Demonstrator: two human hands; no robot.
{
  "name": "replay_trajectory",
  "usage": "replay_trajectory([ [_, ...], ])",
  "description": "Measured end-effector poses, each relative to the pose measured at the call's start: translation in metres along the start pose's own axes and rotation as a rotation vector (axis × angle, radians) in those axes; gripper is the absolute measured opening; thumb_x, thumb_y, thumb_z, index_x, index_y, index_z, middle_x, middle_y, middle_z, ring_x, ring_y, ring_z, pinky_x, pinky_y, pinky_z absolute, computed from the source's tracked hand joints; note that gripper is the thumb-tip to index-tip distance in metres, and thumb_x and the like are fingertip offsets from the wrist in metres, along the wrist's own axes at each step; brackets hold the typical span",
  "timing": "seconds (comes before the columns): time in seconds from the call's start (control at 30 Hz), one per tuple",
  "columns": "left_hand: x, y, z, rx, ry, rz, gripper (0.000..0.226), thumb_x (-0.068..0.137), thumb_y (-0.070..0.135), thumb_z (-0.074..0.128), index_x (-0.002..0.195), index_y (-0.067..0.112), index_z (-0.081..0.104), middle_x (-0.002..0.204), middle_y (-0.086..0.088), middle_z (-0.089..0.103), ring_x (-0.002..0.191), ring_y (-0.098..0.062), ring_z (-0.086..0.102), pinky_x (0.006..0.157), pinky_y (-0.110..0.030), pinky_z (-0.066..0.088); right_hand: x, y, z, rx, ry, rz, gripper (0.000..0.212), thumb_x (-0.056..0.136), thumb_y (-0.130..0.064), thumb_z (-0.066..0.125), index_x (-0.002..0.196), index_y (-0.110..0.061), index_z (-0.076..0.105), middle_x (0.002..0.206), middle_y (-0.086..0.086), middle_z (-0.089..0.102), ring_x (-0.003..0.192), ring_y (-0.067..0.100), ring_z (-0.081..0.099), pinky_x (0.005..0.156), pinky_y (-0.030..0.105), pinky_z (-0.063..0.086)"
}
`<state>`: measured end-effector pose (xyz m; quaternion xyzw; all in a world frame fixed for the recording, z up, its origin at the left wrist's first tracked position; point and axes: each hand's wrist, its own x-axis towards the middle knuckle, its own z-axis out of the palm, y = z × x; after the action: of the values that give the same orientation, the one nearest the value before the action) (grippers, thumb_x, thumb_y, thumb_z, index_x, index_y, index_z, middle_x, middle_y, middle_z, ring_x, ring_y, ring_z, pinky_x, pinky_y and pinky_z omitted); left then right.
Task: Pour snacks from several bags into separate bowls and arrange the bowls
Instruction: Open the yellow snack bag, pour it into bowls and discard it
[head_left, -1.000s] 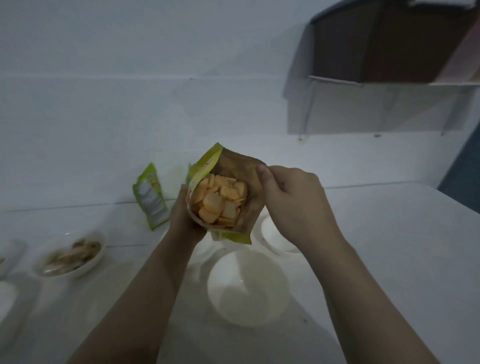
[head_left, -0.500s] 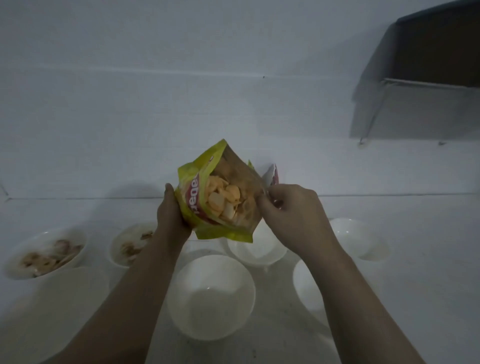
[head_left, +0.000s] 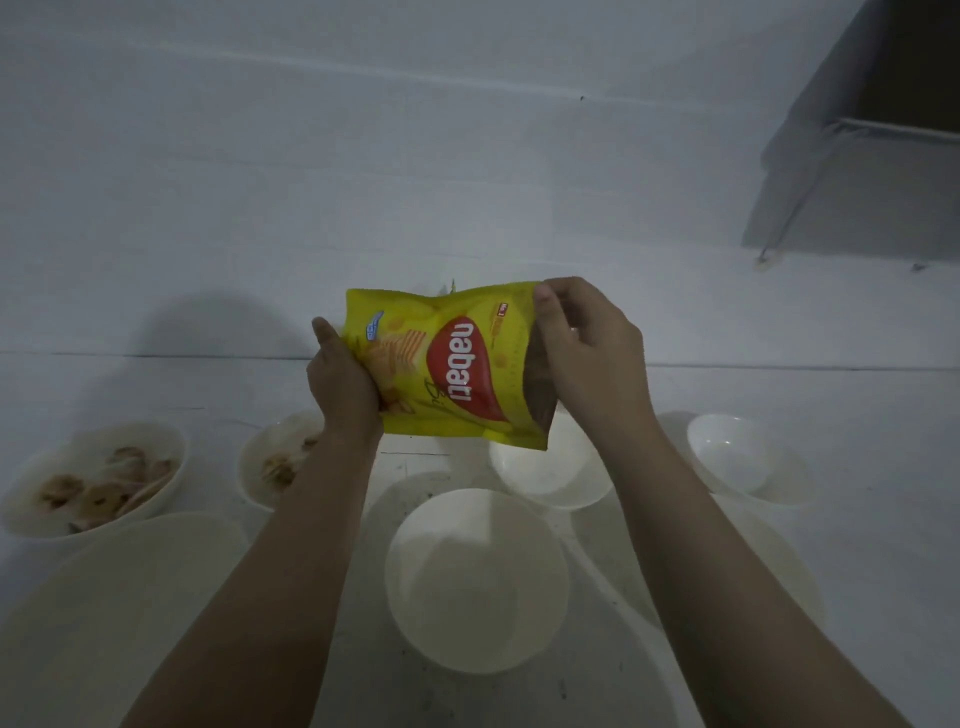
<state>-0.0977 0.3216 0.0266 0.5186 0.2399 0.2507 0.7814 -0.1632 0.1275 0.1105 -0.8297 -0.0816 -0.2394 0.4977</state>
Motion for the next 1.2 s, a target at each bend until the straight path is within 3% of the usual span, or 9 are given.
replay_trajectory([
  [0.1, 0.006, -0.01, 0.007, 0.054, -0.014, 0.061, 0.058, 0.099, 0.058, 0.031, 0.068, 0.018, 0.059, 0.073, 0.003, 0.065, 0.069, -0.014, 0.064, 0.069, -0.032, 0.056, 0.014, 0.024, 0.007, -0.02, 0.087, 0.036, 0.015, 0.099, -0.026, 0.053, 0.095, -0.021, 0.067, 0.083, -0.017, 0.063, 0.084, 0.008, 0.061, 0.074, 0.023, 0.046],
  [0.23, 0.013, -0.024, 0.014, 0.14, -0.034, 0.136, 0.059, 0.097, 0.061, 0.031, 0.063, 0.017, 0.052, 0.065, 0.007, 0.057, 0.064, -0.013, 0.056, 0.068, -0.034, 0.049, 0.027, 0.054, 0.007, -0.079, 0.122, 0.049, 0.014, 0.095, -0.019, 0.058, 0.092, -0.018, 0.072, 0.083, -0.011, 0.066, 0.085, 0.011, 0.06, 0.073, 0.021, 0.042],
  [0.33, 0.009, -0.026, 0.021, 0.189, -0.064, 0.203, 0.055, 0.1, 0.054, 0.033, 0.06, 0.02, 0.046, 0.062, 0.007, 0.053, 0.059, -0.011, 0.052, 0.062, -0.03, 0.044, 0.036, 0.074, 0.002, -0.155, 0.092, 0.053, 0.013, 0.094, -0.016, 0.06, 0.094, -0.014, 0.073, 0.092, -0.002, 0.068, 0.084, 0.014, 0.057, 0.07, 0.019, 0.04],
  [0.43, 0.005, -0.025, 0.025, 0.273, -0.087, 0.283, 0.053, 0.101, 0.05, 0.035, 0.057, 0.022, 0.036, 0.058, 0.005, 0.046, 0.054, -0.011, 0.044, 0.056, -0.029, 0.037, 0.04, 0.095, -0.002, -0.242, 0.055, 0.077, 0.012, 0.092, -0.015, 0.063, 0.095, -0.014, 0.075, 0.095, 0.008, 0.069, 0.082, 0.016, 0.057, 0.075, 0.028, 0.046],
  [0.47, 0.005, -0.026, 0.026, 0.295, -0.094, 0.31, 0.053, 0.101, 0.049, 0.036, 0.057, 0.021, 0.033, 0.057, 0.005, 0.043, 0.053, -0.011, 0.041, 0.055, -0.03, 0.034, 0.04, 0.1, -0.002, -0.266, 0.048, 0.082, 0.012, 0.092, -0.015, 0.063, 0.094, -0.014, 0.075, 0.095, 0.008, 0.069, 0.081, 0.016, 0.056, 0.076, 0.03, 0.047],
  [0.57, 0.005, -0.024, 0.028, 0.327, -0.108, 0.356, 0.053, 0.101, 0.049, 0.037, 0.057, 0.02, 0.031, 0.057, 0.003, 0.042, 0.054, -0.013, 0.041, 0.055, -0.032, 0.036, 0.039, 0.109, -0.004, -0.284, 0.025, 0.108, 0.012, 0.092, -0.016, 0.065, 0.094, -0.016, 0.076, 0.094, 0.005, 0.071, 0.075, 0.01, 0.054, 0.068, 0.017, 0.04],
  [0.73, 0.011, -0.024, 0.027, 0.344, -0.128, 0.408, 0.054, 0.1, 0.052, 0.037, 0.057, 0.021, 0.027, 0.054, 0.004, 0.036, 0.054, -0.015, 0.037, 0.054, -0.033, 0.034, 0.038, 0.11, -0.003, -0.314, 0.022, 0.063, 0.012, 0.091, -0.013, 0.066, 0.093, -0.013, 0.077, 0.093, 0.007, 0.072, 0.081, 0.016, 0.056, 0.077, 0.033, 0.045],
  [0.93, 0.011, -0.018, 0.024, 0.351, -0.111, 0.434, 0.053, 0.102, 0.047, 0.036, 0.057, 0.021, 0.025, 0.054, 0.004, 0.032, 0.05, -0.009, 0.033, 0.052, -0.029, 0.03, 0.04, 0.105, -0.002, -0.302, 0.002, 0.018, 0.012, 0.09, -0.009, 0.066, 0.093, -0.009, 0.077, 0.092, 0.005, 0.072, 0.079, 0.014, 0.054, 0.069, 0.022, 0.035],
  [1.2, 0.014, -0.017, 0.021, 0.361, -0.12, 0.435, 0.053, 0.101, 0.051, 0.034, 0.06, 0.018, 0.027, 0.058, -0.001, 0.038, 0.057, -0.015, 0.037, 0.056, -0.032, 0.031, 0.039, 0.105, -0.002, -0.3, 0.005, 0.012, 0.011, 0.088, -0.01, 0.068, 0.092, -0.011, 0.079, 0.087, 0.006, 0.074, 0.073, 0.014, 0.056, 0.067, 0.022, 0.04],
])
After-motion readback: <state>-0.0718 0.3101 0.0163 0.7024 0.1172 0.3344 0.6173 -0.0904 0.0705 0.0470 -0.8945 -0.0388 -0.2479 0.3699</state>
